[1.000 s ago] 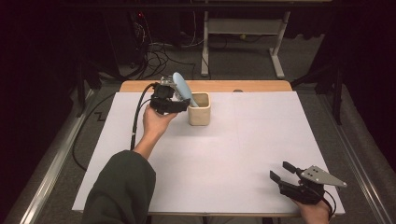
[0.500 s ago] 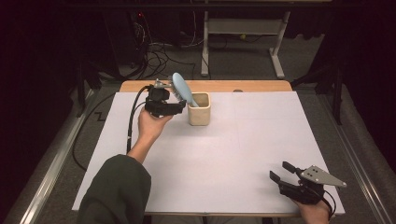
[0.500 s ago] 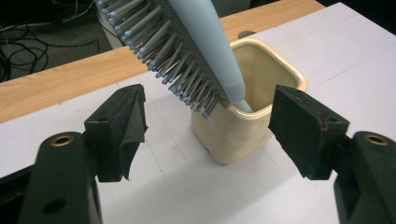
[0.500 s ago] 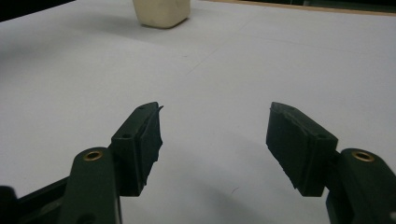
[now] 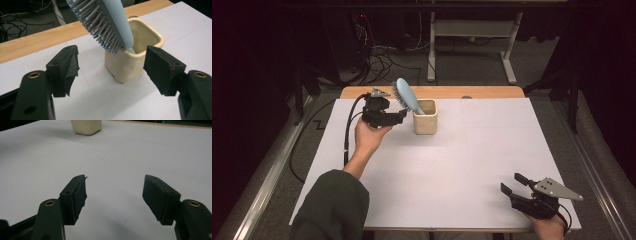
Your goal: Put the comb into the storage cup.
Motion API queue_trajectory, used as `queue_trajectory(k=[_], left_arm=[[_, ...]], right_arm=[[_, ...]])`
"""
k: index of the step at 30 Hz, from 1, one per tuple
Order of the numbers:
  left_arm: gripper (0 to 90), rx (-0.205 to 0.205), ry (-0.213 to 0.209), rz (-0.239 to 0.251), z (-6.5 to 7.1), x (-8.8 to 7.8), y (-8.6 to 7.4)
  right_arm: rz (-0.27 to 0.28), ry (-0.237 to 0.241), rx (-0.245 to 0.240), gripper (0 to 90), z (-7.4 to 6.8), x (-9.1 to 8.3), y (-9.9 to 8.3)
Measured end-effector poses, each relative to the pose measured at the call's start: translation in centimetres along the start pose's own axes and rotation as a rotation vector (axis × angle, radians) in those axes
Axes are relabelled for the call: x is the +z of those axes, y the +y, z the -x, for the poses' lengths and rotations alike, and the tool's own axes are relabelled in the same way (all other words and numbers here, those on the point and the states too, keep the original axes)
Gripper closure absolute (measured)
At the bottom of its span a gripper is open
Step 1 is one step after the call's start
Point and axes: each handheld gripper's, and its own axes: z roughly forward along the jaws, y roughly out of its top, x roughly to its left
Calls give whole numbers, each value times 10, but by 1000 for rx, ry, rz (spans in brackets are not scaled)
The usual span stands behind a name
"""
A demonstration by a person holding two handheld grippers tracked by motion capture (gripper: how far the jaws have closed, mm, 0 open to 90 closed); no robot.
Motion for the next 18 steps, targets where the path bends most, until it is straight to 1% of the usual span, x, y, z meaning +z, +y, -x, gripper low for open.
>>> queue_trajectory(k=[4, 13, 16, 18], left_arm=[[319, 9, -10, 17, 0, -4, -2], [319, 18, -21, 35, 1, -10, -7], [319, 20, -13, 43, 1, -12, -9], [321, 19, -15, 45, 1, -12, -10]], right_arm=[[0, 0, -2, 360, 0, 0, 0], [0, -1, -2, 360, 0, 0, 0], [0, -2, -2, 360, 0, 0, 0], [0, -2, -2, 360, 0, 0, 0]])
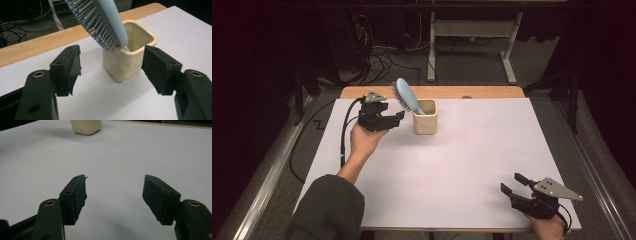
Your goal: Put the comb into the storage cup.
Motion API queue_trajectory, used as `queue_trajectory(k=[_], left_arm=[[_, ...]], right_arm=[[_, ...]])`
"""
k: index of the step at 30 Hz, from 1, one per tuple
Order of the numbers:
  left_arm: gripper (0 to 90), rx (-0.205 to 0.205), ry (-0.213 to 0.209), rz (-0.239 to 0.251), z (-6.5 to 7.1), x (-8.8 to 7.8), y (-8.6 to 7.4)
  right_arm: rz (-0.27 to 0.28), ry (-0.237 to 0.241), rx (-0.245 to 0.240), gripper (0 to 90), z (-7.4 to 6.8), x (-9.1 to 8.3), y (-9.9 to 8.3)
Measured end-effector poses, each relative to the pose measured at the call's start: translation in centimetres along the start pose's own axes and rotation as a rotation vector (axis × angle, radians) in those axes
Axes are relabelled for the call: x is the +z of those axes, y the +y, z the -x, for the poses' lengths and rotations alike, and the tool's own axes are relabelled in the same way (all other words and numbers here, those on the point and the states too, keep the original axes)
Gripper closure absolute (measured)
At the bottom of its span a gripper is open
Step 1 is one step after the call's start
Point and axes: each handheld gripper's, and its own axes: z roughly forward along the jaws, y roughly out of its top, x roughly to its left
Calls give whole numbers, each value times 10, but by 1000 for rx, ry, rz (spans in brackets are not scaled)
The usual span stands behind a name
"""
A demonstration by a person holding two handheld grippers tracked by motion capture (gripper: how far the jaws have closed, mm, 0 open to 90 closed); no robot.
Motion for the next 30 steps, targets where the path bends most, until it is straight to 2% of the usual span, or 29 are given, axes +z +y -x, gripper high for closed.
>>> queue_trajectory(k=[30], left_arm=[[319, 7, -23, 26, -1, -21, -20]], right_arm=[[2, -5, 7, 360, 0, -1, 0]])
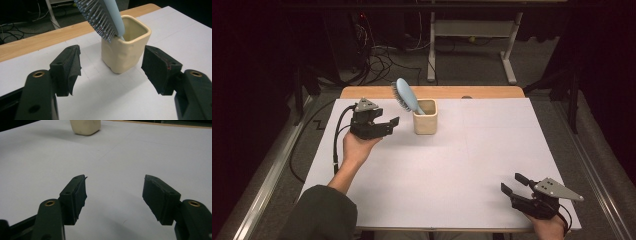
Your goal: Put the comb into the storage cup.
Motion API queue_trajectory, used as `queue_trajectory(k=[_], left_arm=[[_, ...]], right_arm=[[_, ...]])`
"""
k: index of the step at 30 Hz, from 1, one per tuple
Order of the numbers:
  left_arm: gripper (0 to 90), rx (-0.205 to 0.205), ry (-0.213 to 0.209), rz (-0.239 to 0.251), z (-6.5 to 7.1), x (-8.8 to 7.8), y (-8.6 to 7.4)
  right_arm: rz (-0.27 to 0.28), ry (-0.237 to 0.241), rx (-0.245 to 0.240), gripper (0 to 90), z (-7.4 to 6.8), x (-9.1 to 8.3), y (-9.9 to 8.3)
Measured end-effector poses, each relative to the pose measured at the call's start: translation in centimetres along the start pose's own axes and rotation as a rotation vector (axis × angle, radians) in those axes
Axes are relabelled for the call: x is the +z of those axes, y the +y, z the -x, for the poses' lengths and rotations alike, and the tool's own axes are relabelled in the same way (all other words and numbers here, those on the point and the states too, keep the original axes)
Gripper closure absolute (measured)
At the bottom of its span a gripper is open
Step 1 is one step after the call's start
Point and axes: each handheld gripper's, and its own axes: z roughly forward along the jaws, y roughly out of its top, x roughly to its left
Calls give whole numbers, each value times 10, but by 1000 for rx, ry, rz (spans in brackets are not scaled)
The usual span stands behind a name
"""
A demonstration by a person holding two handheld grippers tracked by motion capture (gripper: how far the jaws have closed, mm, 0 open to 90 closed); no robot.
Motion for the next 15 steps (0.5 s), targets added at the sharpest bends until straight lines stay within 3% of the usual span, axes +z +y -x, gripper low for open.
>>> queue_trajectory(k=[15], left_arm=[[316, 18, -16, -3, 5, -6, -8]], right_arm=[[2, 0, -3, 360, 0, 0, 0]])
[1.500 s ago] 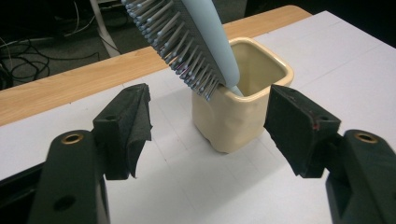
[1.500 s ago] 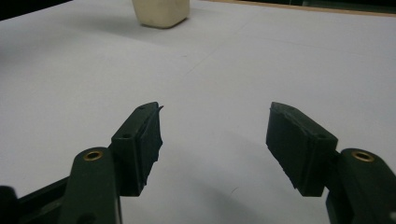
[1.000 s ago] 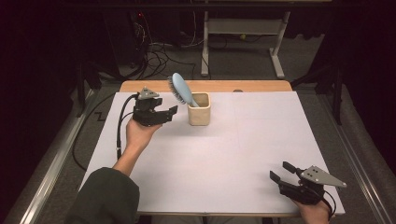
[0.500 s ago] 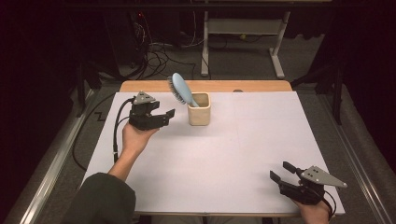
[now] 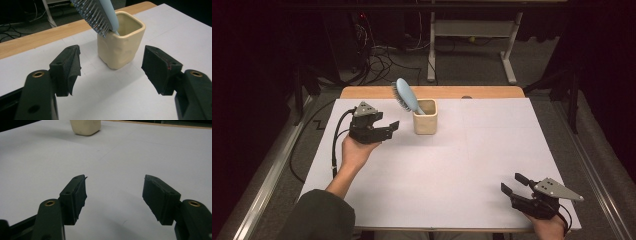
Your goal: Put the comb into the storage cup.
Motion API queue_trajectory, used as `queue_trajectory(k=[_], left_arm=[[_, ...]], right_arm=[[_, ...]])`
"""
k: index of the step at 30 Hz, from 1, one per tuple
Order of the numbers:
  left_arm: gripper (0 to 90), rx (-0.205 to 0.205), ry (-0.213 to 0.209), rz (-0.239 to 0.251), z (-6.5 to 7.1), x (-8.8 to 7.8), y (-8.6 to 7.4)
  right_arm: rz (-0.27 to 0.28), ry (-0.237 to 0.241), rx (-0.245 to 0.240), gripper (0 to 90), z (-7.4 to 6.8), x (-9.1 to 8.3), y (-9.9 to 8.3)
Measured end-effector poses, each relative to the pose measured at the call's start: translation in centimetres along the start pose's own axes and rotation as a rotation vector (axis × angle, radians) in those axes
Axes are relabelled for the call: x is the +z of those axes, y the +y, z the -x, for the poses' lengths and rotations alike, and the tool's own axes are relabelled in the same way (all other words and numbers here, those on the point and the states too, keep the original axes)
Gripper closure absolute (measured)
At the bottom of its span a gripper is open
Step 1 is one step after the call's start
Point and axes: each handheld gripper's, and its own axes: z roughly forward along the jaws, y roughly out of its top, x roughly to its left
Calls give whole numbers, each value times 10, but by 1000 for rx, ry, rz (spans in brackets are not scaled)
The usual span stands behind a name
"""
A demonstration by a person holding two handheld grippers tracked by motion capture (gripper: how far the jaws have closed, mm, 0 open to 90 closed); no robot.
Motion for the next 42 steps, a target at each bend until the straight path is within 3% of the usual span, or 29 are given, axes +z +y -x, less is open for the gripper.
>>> queue_trajectory(k=[18, 35, 42], left_arm=[[322, 10, 0, 14, 2, -12, -9], [318, -8, 5, 23, -2, -23, -21], [316, 12, 14, 32, 0, -27, -25]], right_arm=[[-1, -2, 2, 360, 0, 0, 0], [-3, -2, 2, 360, 0, 1, 0], [-4, -3, 3, 360, 0, 1, 0]])
